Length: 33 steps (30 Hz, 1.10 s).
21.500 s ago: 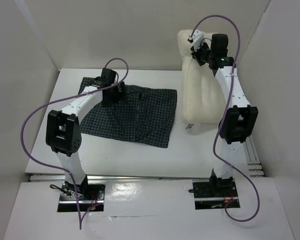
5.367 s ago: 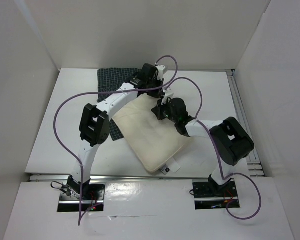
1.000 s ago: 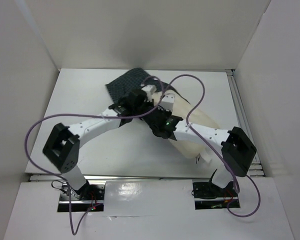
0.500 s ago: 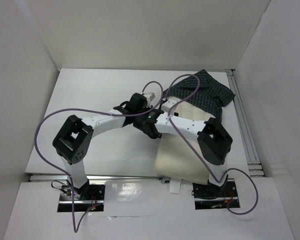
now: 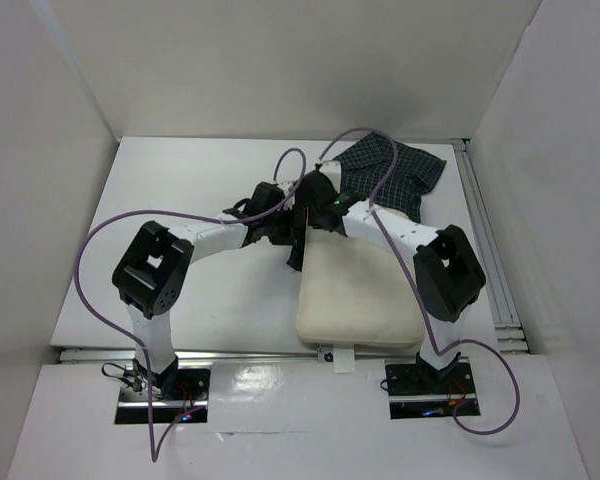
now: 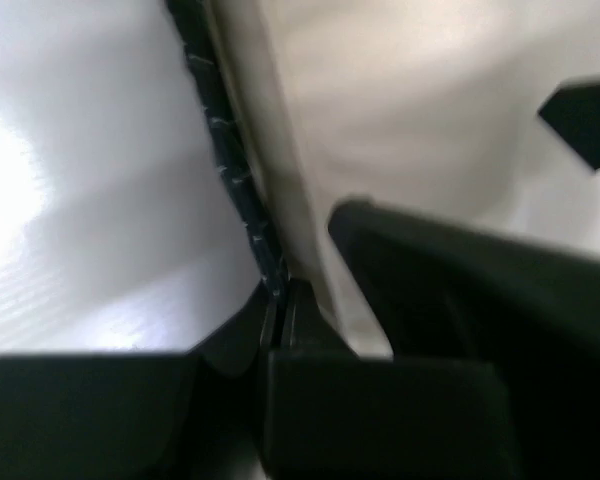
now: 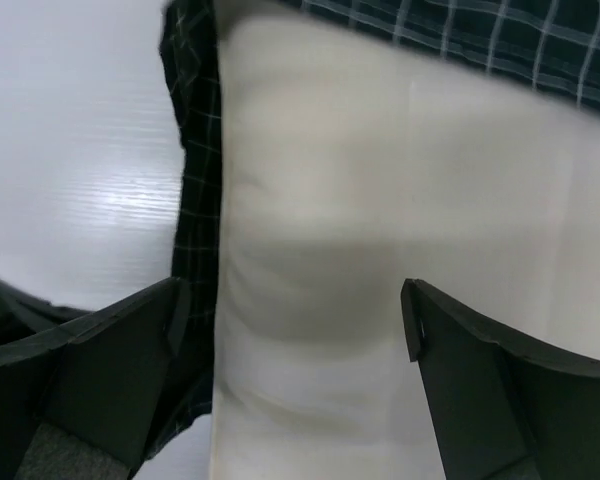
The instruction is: Put the pillow into the pillowcase
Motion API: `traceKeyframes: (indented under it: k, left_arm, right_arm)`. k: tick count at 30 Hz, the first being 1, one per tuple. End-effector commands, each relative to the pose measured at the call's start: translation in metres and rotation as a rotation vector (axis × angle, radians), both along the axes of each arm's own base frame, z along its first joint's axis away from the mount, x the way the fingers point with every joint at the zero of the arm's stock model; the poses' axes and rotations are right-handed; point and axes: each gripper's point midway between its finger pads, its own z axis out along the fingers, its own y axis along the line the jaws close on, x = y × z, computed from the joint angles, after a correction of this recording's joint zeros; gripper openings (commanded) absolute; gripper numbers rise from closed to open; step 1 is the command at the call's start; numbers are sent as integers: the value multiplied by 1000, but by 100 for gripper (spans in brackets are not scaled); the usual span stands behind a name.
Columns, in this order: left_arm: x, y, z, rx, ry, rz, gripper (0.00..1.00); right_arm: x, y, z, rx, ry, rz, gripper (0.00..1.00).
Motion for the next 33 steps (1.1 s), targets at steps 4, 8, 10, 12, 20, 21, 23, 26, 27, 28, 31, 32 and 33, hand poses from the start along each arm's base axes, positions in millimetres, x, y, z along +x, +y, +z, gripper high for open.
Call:
traceKeyframes:
  k: [4, 8, 10, 12, 20, 21, 23, 26, 27, 28, 31, 32, 33]
  left_arm:
    - [-4, -9, 25, -45, -51, -59, 0]
    - [-5, -8, 23, -36, -49, -65, 0]
    - [-5, -8, 28, -41, -57, -65, 0]
    - [-5, -8, 28, -41, -57, -65, 0]
    - [-4, -7, 27, -51, -37, -63, 0]
    - [-7, -6, 23, -46, -29, -63, 0]
    - [-7, -6, 23, -46, -29, -63, 0]
    - [-7, -8, 21, -53, -26, -70, 0]
    - [-8, -8, 17, -54, -14, -77, 0]
    - [-8, -8, 17, -54, -14, -77, 0]
    - [-6, -10, 17, -58, -9, -71, 0]
    - [-6, -10, 17, -58, -9, -71, 0]
    - [-6, -10, 17, -58, -9, -71, 0]
  right_arm:
    - [55, 56, 102, 101, -271, 208, 100]
    - [72, 53, 102, 80, -279, 209, 100]
    - [81, 49, 88, 31, -268, 169, 100]
    - [87, 34, 76, -31, -248, 116, 100]
    - [100, -33, 28, -126, -184, -33, 100]
    - [101, -40, 23, -138, -173, -55, 100]
    - [104, -33, 15, -110, -169, 9, 100]
    - [100, 3, 4, 7, -161, 183, 100]
    - [94, 17, 6, 33, -166, 235, 100]
    - [91, 27, 6, 59, -169, 268, 100]
    - [80, 47, 25, 101, -187, 324, 100]
    - [74, 51, 37, 100, -204, 329, 100]
    - [72, 53, 43, 98, -217, 327, 100]
